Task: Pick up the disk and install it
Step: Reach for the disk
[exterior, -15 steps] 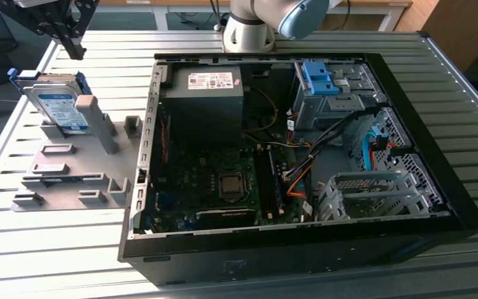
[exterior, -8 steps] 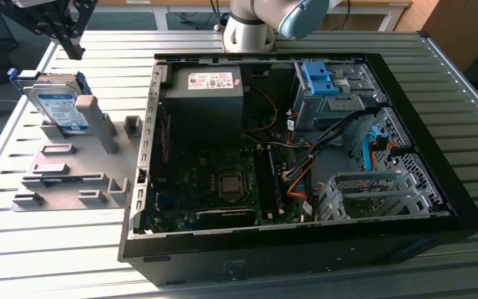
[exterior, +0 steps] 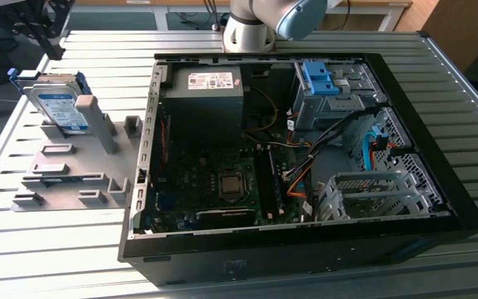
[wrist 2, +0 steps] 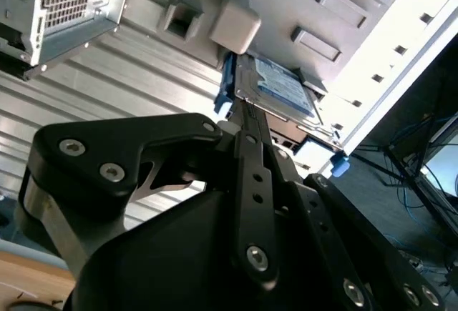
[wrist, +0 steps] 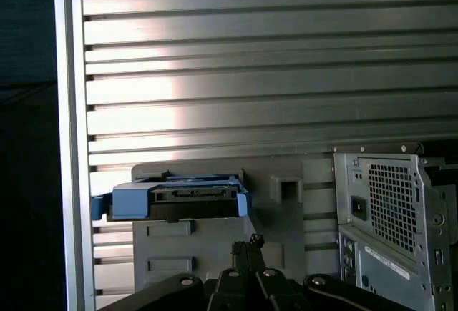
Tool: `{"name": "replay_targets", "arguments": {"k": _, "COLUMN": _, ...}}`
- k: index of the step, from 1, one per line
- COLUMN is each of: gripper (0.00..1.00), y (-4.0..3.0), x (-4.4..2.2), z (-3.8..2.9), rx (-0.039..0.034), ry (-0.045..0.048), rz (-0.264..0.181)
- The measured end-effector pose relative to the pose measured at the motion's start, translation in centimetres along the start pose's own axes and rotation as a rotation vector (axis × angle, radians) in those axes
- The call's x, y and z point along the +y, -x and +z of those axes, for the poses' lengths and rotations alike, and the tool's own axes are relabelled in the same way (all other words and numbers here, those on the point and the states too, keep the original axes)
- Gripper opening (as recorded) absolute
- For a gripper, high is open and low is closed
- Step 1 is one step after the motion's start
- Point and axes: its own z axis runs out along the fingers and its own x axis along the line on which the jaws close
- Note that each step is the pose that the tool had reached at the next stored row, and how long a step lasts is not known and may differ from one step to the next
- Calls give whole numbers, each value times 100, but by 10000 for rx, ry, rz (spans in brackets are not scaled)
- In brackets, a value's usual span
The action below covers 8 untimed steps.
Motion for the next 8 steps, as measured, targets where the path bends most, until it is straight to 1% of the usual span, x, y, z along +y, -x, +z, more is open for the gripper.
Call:
{"name": "replay_targets", "arguments": {"k": 1, "gripper": 11, "y": -13, "x": -1, "z": 1, "rx": 58, "ry": -3, "rz": 2}}
{"name": "replay_targets", "arguments": {"k": 3, "gripper": 11, "y": -22, "x": -2, "z": -1, "rx": 289, "ry": -23, "rz": 11}}
{"name": "replay_targets", "arguments": {"k": 4, "gripper": 11, "y": -34, "x": -2, "z": 1, "rx": 357, "ry": -30, "rz": 16}}
{"name": "replay_targets", "arguments": {"k": 5, "gripper": 11, "y": -57, "x": -4, "z": 1, "rx": 400, "ry": -44, "rz": 15}}
{"name": "replay_targets", "arguments": {"k": 6, "gripper": 11, "y": -90, "x": -7, "z": 7, "rx": 415, "ry": -51, "rz": 10}}
{"name": "replay_targets", "arguments": {"k": 8, "gripper": 11, "y": -180, "x": -14, "z": 22, "rx": 417, "ry": -54, "rz": 9}}
